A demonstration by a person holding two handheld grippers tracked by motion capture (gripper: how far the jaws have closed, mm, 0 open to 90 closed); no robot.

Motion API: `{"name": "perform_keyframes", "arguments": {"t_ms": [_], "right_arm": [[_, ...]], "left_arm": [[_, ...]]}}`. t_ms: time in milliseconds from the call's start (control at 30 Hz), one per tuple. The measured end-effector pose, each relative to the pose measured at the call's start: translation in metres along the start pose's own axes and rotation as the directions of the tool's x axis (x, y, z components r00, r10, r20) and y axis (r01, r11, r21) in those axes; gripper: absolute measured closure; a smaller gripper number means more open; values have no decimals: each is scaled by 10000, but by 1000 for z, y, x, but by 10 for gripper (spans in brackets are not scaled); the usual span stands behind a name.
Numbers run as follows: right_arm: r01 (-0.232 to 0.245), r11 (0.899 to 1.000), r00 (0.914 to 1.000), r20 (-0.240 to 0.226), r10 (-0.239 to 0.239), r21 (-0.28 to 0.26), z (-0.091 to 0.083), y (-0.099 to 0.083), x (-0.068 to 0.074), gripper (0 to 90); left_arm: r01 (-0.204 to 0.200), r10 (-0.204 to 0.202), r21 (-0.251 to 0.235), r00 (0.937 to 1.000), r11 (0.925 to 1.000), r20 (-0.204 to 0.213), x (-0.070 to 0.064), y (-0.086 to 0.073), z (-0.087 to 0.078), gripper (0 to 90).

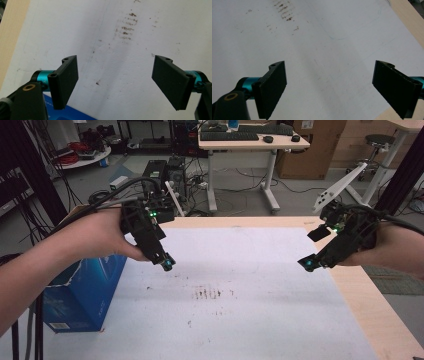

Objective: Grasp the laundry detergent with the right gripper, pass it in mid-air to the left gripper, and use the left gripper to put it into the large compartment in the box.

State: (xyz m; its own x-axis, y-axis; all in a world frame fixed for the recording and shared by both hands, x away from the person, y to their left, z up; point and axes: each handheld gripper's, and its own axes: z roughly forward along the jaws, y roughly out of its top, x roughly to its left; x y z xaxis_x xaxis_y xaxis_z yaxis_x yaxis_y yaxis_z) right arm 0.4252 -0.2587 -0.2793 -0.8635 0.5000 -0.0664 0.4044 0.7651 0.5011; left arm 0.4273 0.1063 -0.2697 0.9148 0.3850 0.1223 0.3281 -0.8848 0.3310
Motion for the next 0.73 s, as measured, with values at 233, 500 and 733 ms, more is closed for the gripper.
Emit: {"name": "perform_keyframes", "arguments": {"t_ms": [233,500,733], "right_arm": [[33,10000,10000,-27,-33,49,2,0,0,116],[-3,10000,10000,-19,3,46,2,0,0,116],[-25,10000,10000,-16,25,2,1,-1,0,116]], "left_arm": [[-31,31,34,10000,10000,58,0,1,1,214],[-15,15,-11,10000,10000,54,0,0,1,215],[-9,9,-21,10000,10000,74,-1,0,2,215]]}}
